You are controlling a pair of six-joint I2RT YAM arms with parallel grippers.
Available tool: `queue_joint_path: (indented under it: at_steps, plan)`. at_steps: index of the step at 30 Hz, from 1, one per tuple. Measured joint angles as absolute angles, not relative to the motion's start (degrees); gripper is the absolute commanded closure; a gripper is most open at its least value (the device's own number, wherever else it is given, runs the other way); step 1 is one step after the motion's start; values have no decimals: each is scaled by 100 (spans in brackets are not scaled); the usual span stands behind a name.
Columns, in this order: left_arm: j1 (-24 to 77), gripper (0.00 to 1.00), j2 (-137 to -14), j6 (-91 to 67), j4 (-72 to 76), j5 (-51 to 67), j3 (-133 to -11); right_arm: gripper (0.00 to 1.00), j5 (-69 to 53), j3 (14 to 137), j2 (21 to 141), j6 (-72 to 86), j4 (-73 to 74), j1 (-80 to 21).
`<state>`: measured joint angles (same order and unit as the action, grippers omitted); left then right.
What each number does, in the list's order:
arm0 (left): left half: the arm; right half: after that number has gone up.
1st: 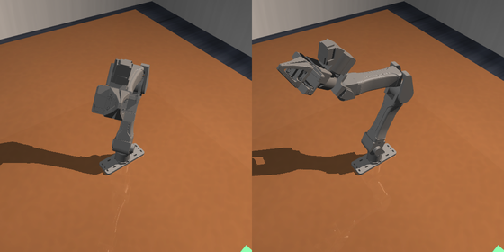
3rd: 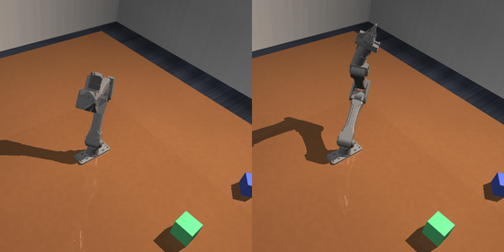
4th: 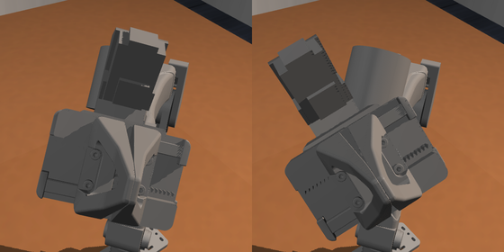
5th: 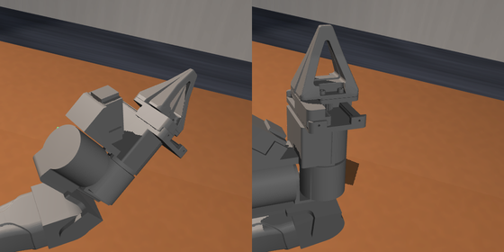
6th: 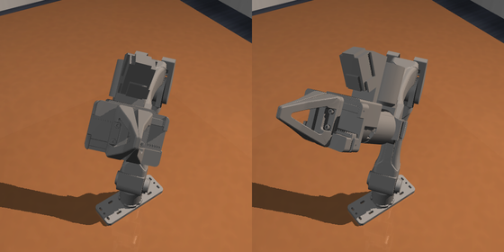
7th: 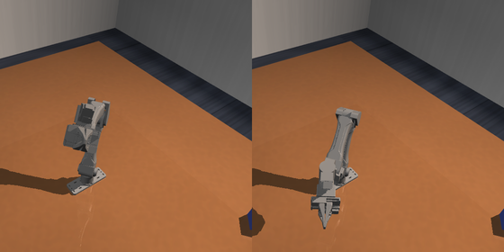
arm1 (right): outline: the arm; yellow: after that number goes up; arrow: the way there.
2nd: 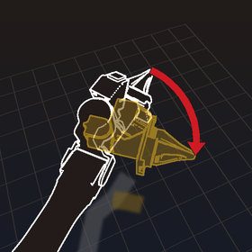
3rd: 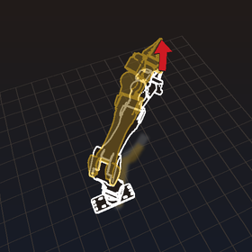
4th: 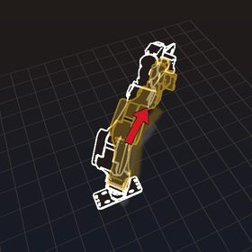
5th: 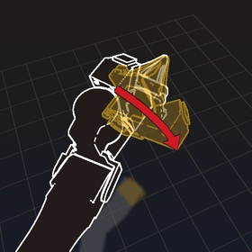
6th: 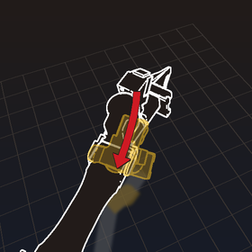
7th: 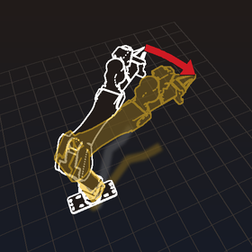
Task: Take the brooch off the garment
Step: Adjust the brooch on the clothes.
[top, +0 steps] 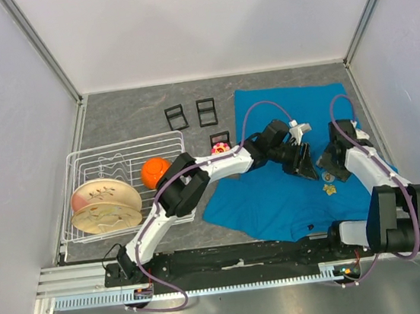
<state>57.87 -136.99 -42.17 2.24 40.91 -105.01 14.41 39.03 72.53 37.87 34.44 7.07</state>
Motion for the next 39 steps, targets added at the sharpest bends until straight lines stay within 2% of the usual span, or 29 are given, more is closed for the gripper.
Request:
queue_joint_path:
  at_steps: [3,7,11,20,31,32,36,37,39]
  plan:
    - [5747,55,-13729,-4331,217,4156,-10516,27,1385,4071,7371,3780,3450,309]
    - [5660,55,-13729,-4366,233,4217,-10447,27,1409,4176,7540,3767,3505,21]
    - [5533,55,-13729,-4364,169,4215,-10300,34,1586,4246,7966,3771,3564,25]
    - [5459,54,-13729,-4364,139,4215,-10219,39,2110,4447,8322,3769,3785,23]
    - [5472,54,-13732,-4370,143,4217,-10169,55,2296,4517,8482,3726,3802,23]
    - [5472,54,-13732,-4370,143,4217,-10169,61,2296,4517,8482,3721,3804,23]
    - [5472,54,-13732,-4372,143,4230,-10169,68,2268,4521,8479,3649,3778,23]
    - [5472,54,-13732,-4370,143,4233,-10169,73,2252,4530,8471,3632,3776,23]
    - [5472,54,-13732,-4372,145,4235,-10169,77,2226,4541,8434,3607,3765,23]
